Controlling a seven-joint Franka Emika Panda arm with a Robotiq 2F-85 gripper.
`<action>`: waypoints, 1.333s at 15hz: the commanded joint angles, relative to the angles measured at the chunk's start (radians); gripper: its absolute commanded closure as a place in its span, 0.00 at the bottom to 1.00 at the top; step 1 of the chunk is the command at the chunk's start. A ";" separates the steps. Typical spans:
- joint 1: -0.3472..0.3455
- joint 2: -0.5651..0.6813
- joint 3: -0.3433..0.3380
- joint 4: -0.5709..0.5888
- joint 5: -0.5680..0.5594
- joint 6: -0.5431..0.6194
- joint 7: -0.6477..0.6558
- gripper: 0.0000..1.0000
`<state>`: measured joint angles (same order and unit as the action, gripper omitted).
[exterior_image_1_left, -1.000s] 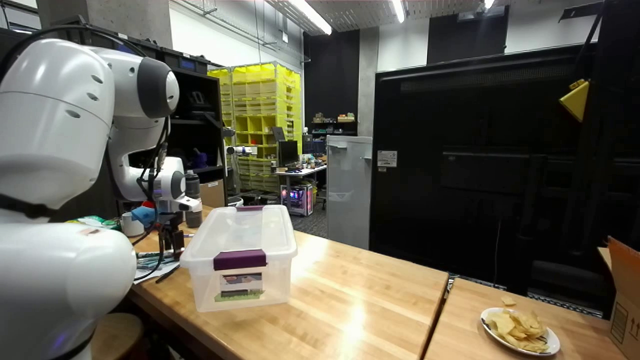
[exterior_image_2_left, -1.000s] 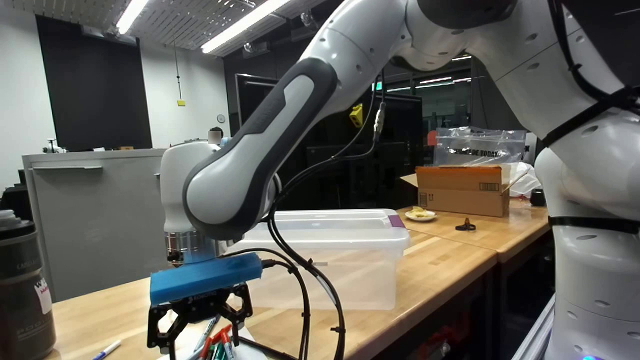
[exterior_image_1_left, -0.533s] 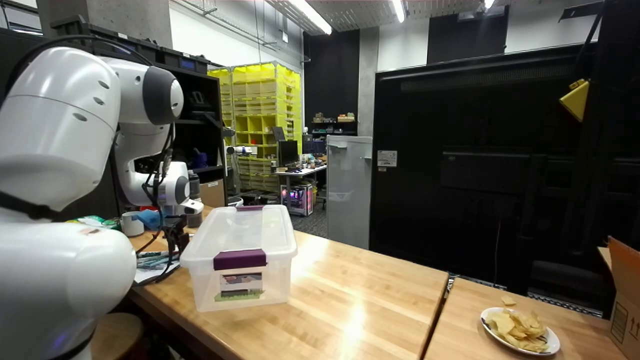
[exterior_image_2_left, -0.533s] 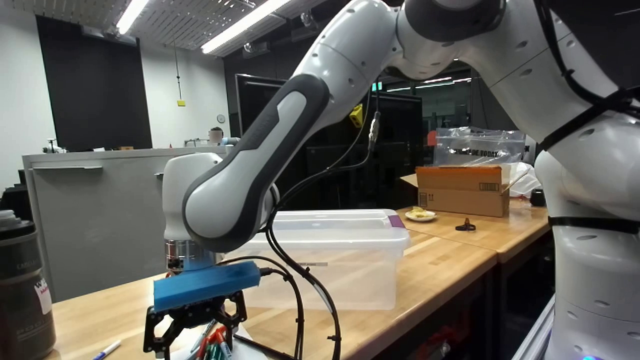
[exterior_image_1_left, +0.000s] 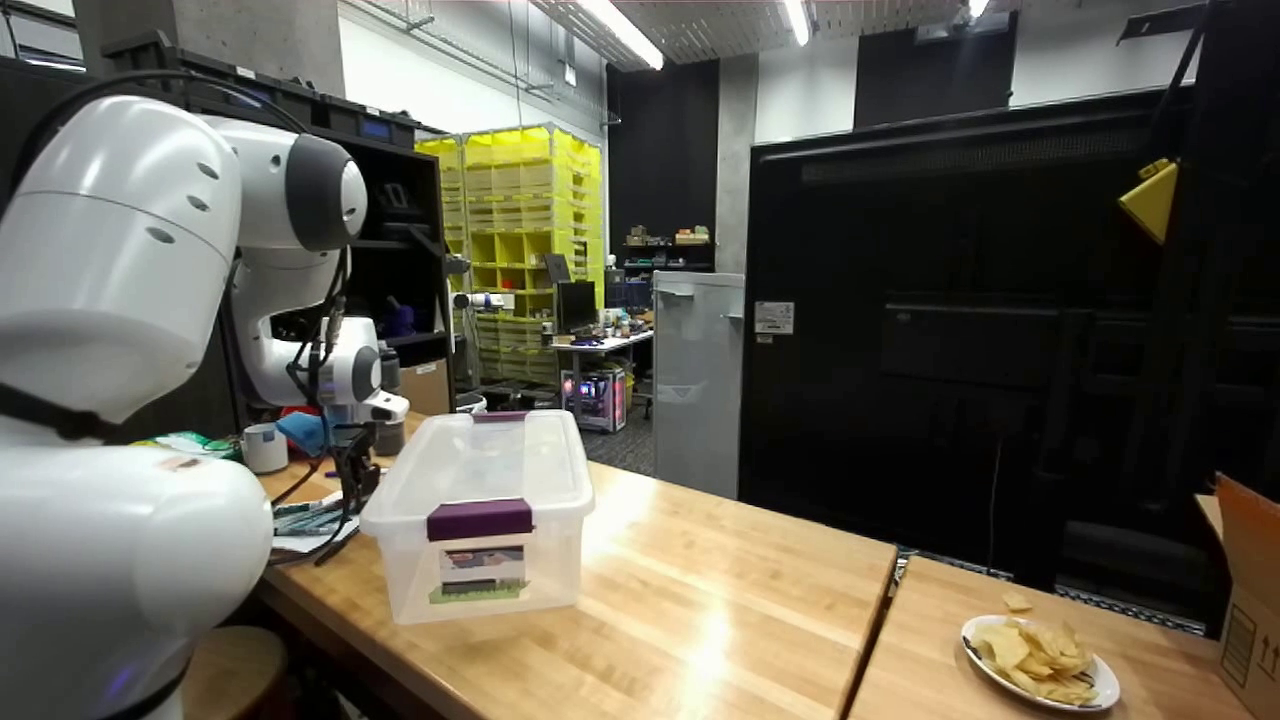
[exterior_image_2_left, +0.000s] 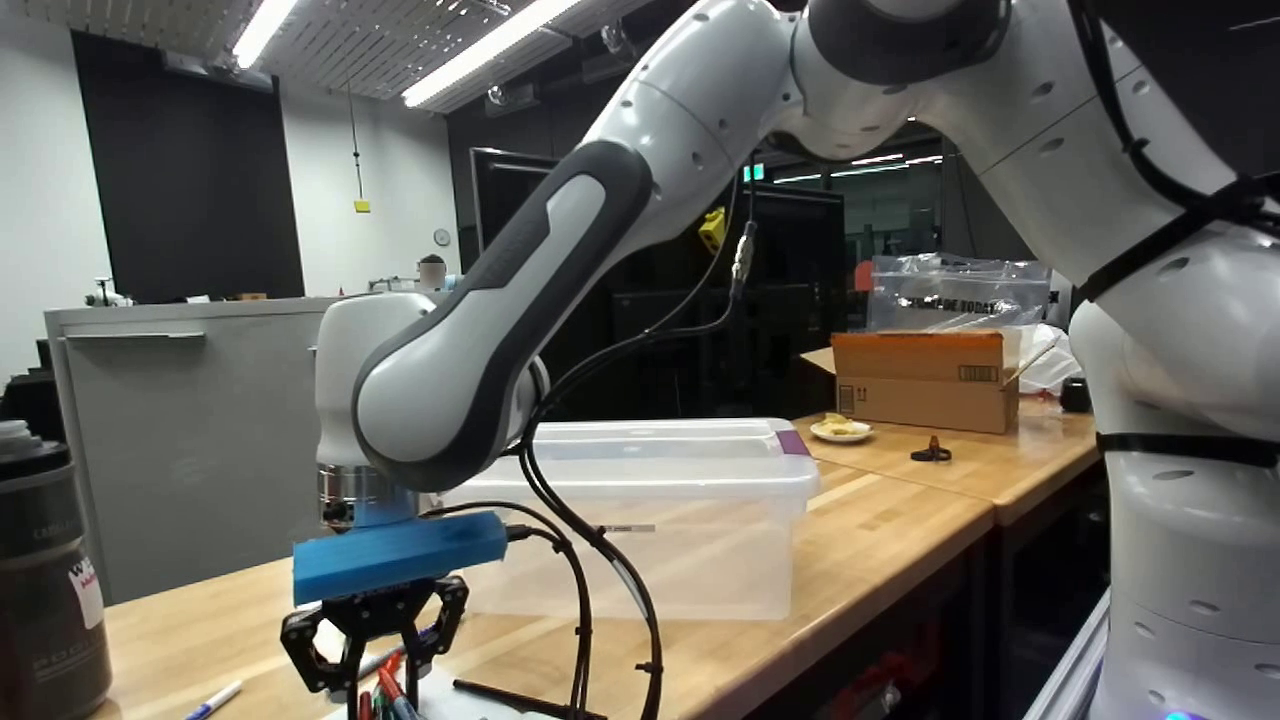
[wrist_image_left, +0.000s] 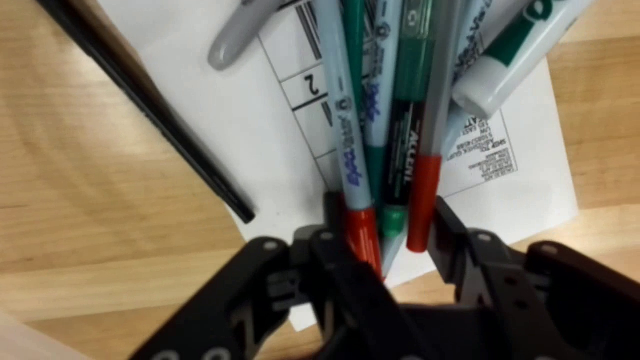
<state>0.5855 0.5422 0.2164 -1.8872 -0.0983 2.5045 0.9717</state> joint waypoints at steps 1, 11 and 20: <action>0.018 0.002 -0.026 -0.001 0.006 0.013 0.002 0.88; 0.027 -0.006 -0.059 -0.019 -0.010 0.066 0.017 0.96; 0.090 -0.160 -0.083 -0.098 -0.049 0.106 0.038 0.96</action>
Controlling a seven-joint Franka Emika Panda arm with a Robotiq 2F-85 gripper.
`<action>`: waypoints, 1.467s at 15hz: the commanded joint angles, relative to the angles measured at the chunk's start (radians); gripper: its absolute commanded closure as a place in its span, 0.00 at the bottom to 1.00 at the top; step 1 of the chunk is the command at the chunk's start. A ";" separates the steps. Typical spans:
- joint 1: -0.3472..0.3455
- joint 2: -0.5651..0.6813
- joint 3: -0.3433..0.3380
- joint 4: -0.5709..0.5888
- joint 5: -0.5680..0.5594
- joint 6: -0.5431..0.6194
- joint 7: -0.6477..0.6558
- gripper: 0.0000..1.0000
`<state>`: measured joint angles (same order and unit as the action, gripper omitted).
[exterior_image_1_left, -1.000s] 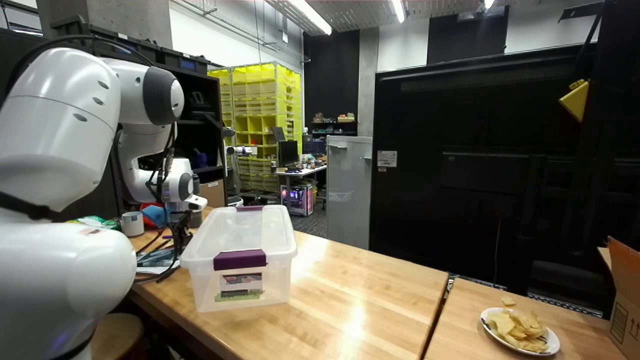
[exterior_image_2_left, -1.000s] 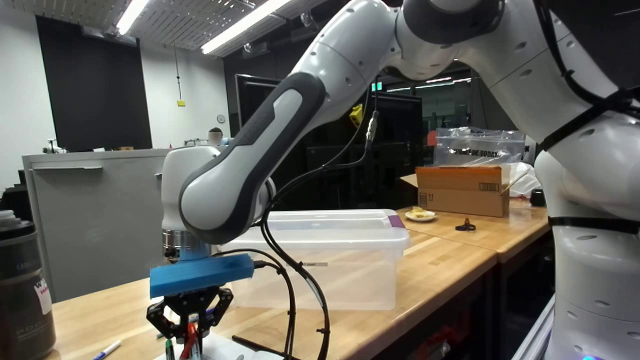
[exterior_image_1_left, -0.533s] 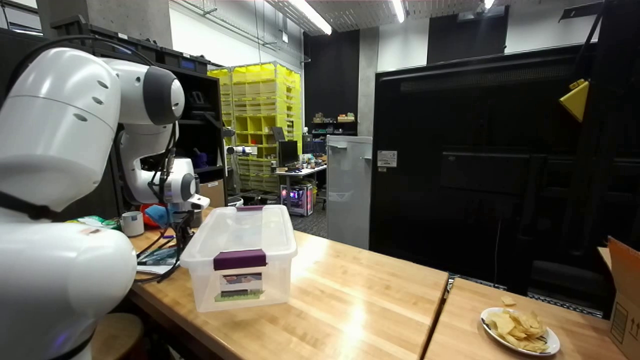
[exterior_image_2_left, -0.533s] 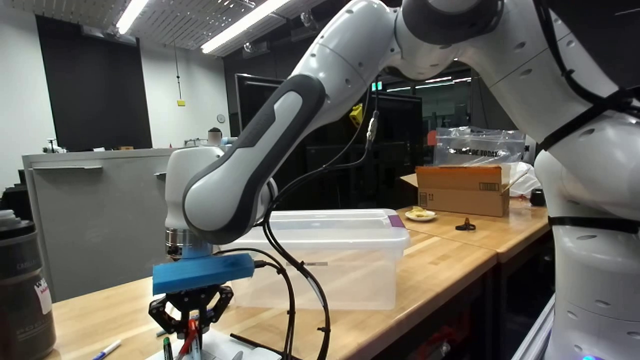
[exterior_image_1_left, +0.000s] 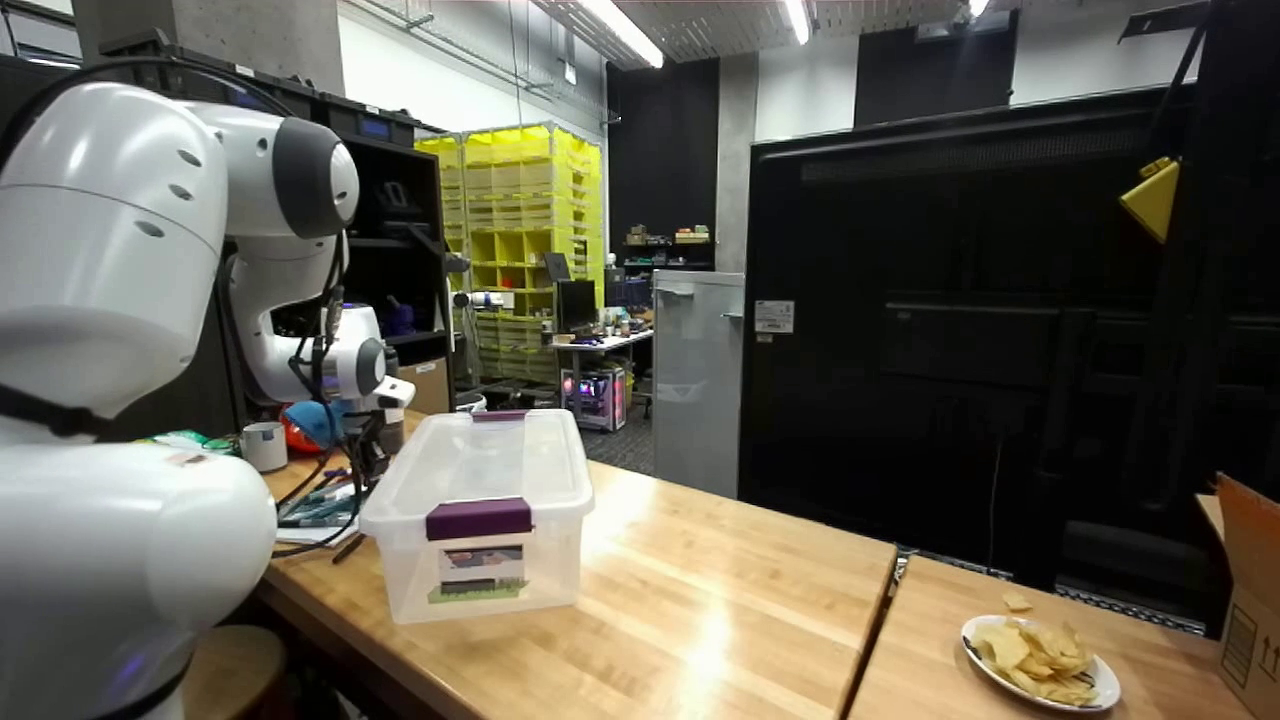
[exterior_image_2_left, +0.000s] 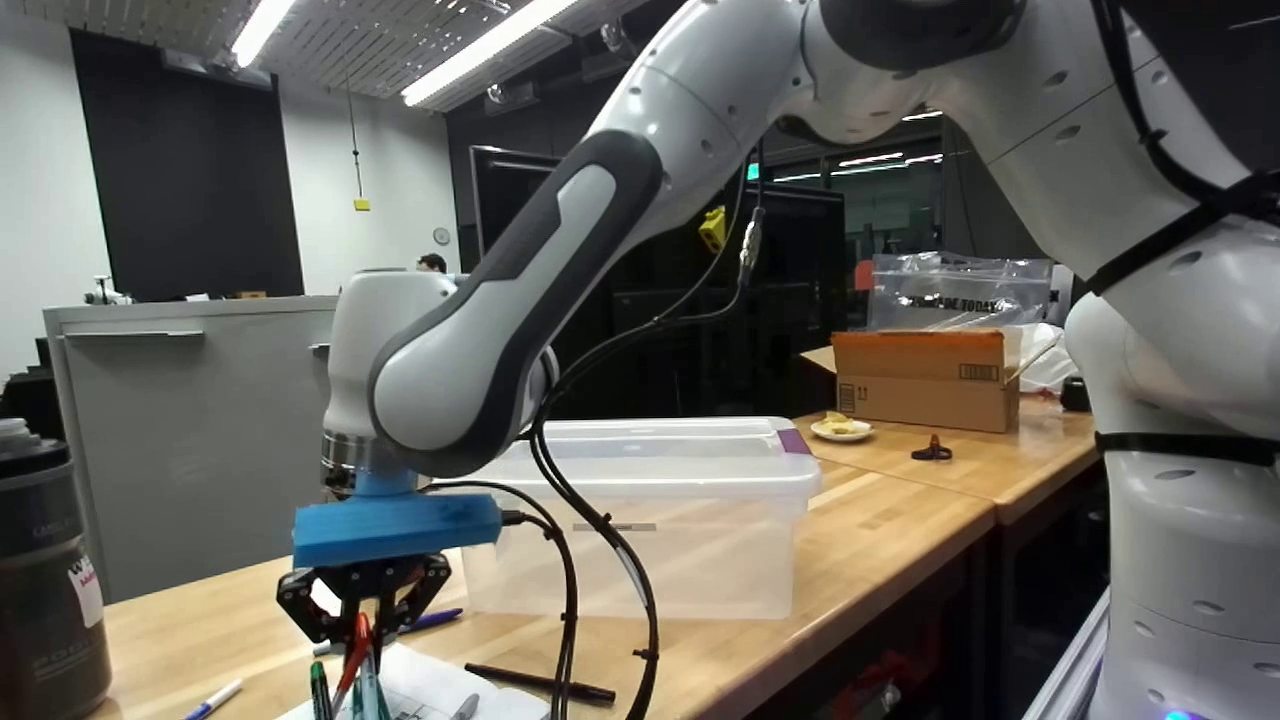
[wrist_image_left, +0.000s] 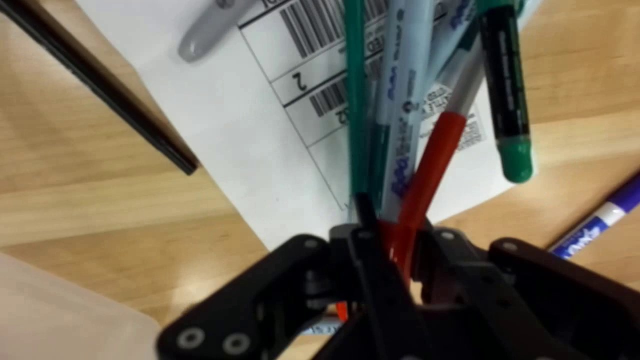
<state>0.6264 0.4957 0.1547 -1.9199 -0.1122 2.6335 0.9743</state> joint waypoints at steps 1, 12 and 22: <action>0.063 -0.134 -0.021 -0.066 -0.053 -0.031 0.039 0.96; 0.103 -0.346 0.002 -0.116 -0.399 -0.089 0.281 0.96; 0.034 -0.339 0.014 -0.087 -0.823 -0.125 0.624 0.96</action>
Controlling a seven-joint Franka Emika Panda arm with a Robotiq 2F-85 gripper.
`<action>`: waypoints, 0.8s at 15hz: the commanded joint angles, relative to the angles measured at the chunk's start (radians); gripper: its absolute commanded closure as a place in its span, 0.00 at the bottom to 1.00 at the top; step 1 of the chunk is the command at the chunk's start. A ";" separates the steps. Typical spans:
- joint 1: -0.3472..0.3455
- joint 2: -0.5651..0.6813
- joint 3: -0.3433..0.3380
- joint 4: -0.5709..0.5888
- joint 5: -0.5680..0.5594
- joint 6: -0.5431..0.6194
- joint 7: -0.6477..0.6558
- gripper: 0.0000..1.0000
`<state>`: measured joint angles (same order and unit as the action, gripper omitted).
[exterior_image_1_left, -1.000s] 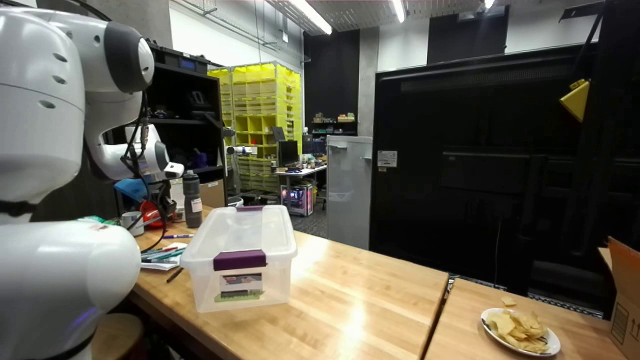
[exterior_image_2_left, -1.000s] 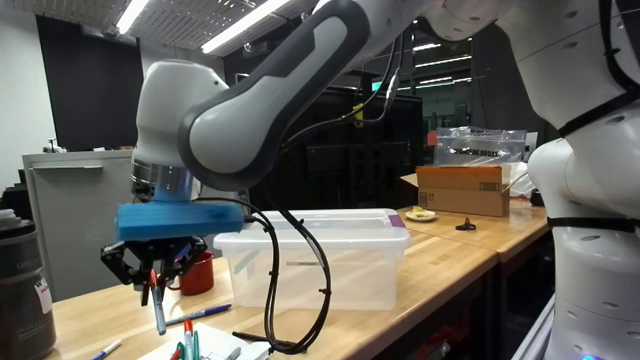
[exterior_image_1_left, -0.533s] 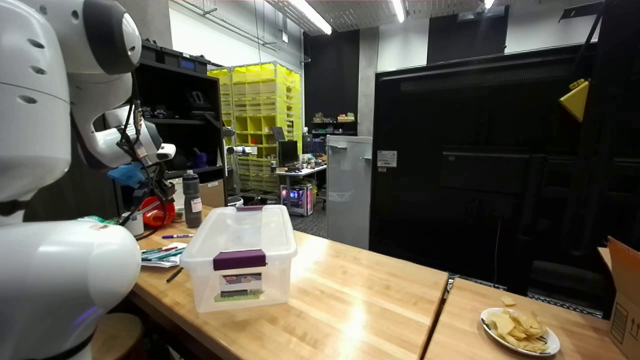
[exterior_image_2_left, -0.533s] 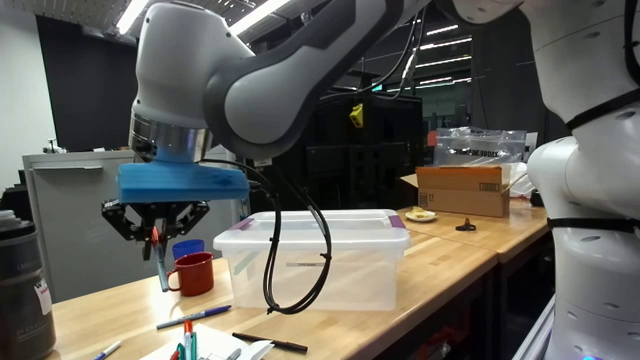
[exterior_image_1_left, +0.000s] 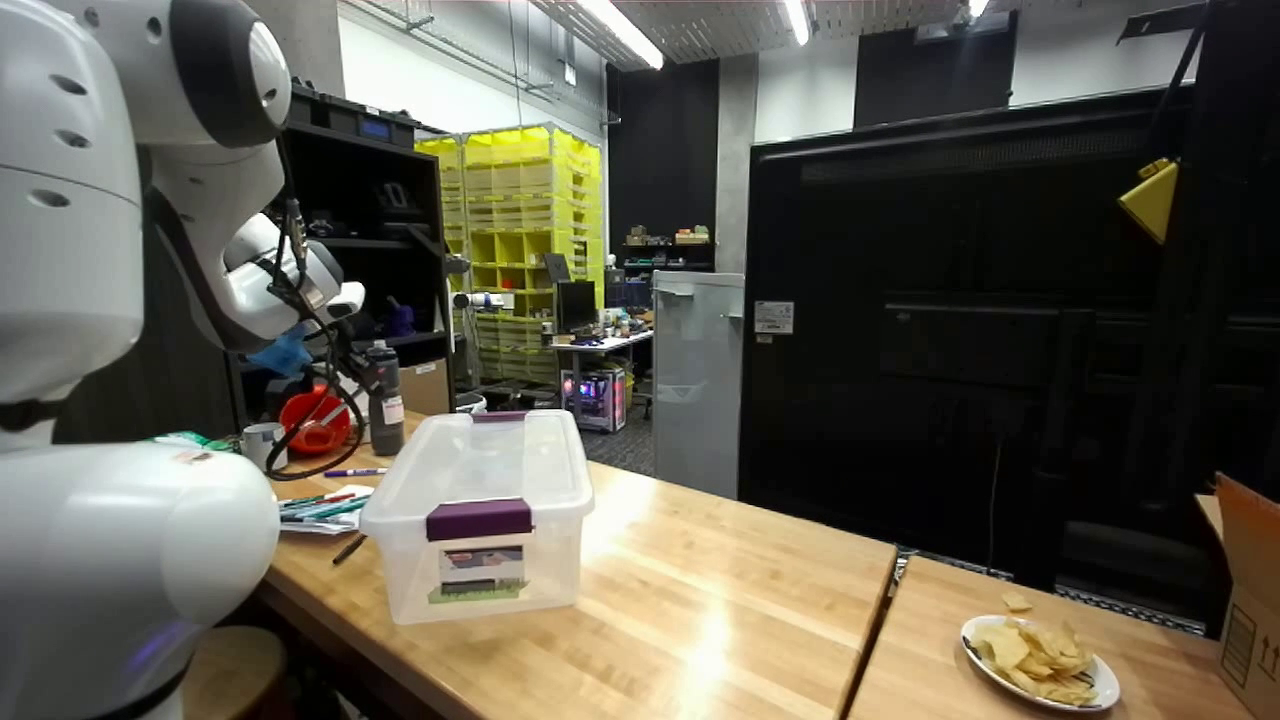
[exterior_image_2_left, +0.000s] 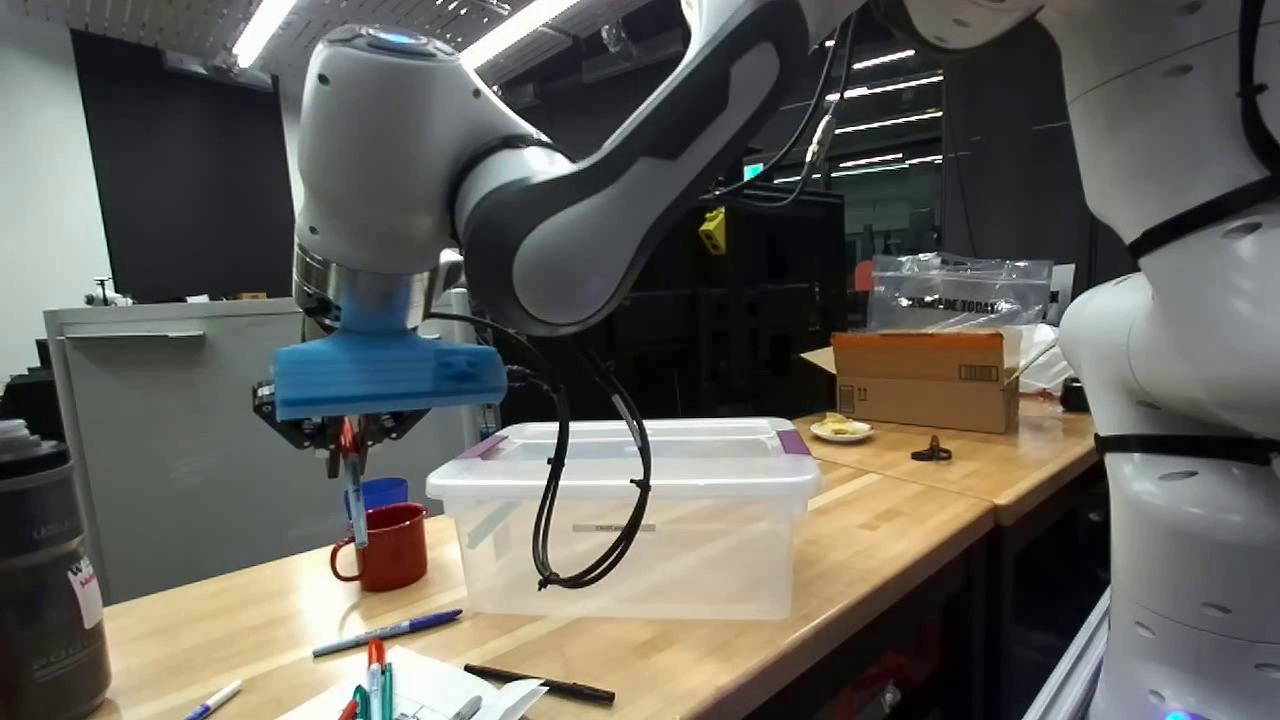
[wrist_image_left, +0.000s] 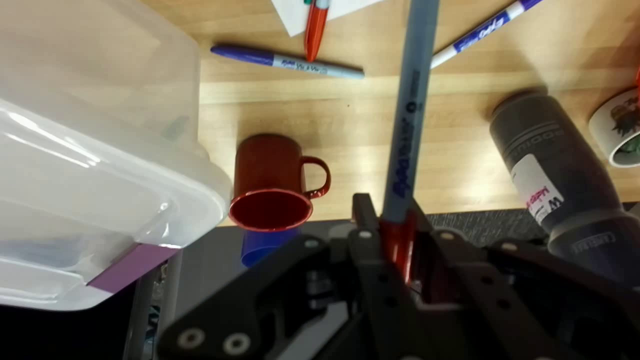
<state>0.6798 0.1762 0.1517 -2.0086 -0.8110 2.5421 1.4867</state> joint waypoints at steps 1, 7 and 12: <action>-0.027 -0.020 0.023 0.006 -0.175 -0.045 0.150 0.96; -0.085 -0.014 0.071 0.021 -0.379 -0.132 0.312 0.96; -0.127 -0.003 0.111 0.048 -0.487 -0.221 0.402 0.96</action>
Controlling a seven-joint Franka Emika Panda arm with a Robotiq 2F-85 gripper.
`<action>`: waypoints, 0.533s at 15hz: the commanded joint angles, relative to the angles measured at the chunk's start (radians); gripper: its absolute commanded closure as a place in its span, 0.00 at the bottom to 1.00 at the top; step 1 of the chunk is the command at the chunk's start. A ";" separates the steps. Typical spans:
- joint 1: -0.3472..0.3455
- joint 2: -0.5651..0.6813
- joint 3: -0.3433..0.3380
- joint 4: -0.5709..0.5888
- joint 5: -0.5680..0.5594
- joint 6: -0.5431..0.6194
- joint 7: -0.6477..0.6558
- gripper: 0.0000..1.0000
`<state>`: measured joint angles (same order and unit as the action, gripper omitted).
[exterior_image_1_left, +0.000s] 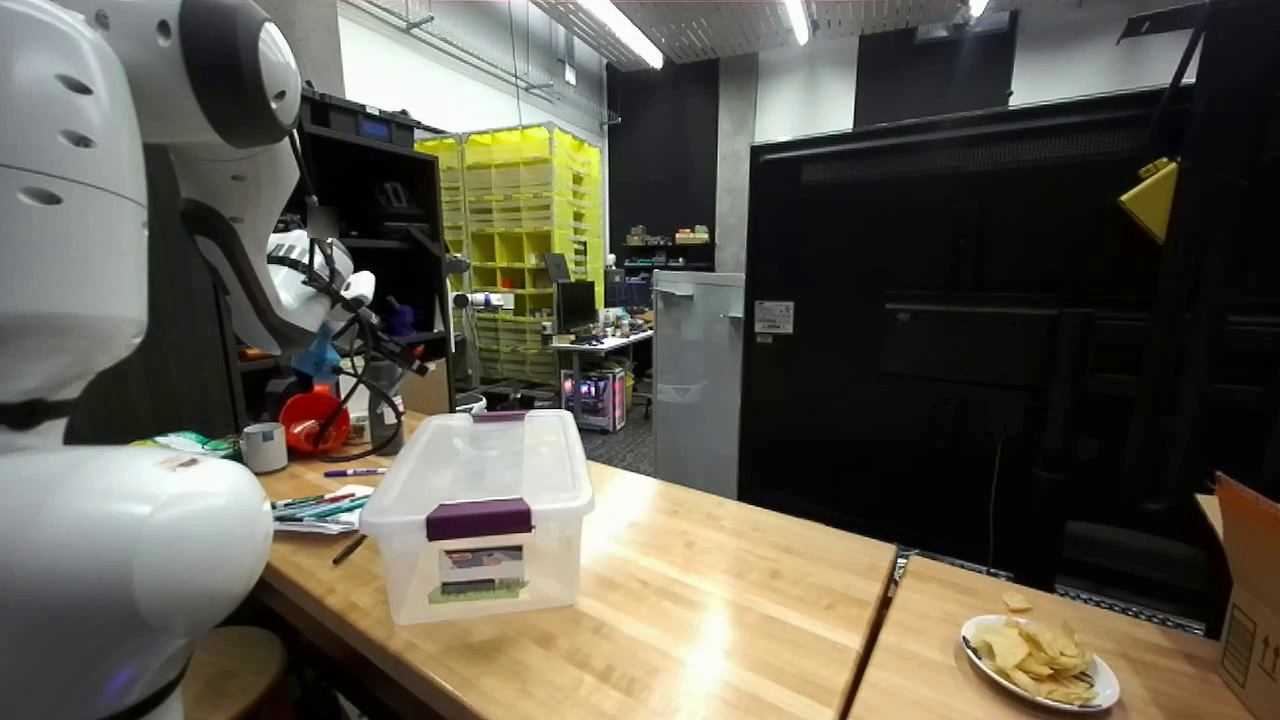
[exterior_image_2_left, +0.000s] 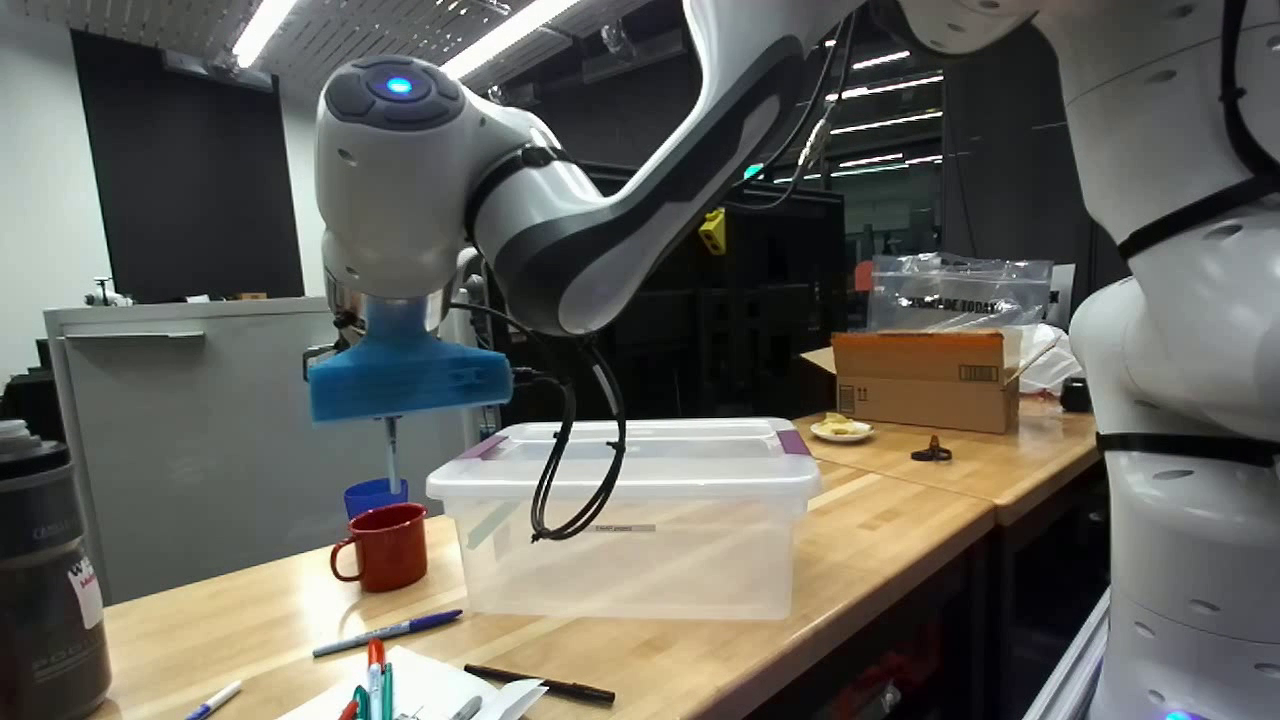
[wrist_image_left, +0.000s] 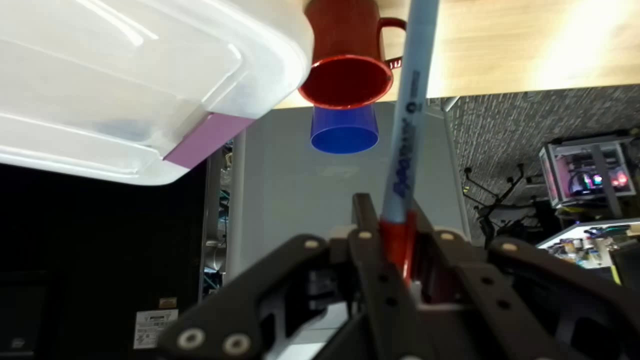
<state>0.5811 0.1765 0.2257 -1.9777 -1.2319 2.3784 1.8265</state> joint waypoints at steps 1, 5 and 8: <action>-0.034 -0.002 0.045 0.024 -0.089 -0.081 0.080 0.96; -0.050 0.001 0.077 0.054 -0.172 -0.170 0.142 0.96; -0.056 0.015 0.097 0.084 -0.223 -0.237 0.166 0.96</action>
<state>0.5426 0.1783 0.2878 -1.9257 -1.4016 2.2048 1.9559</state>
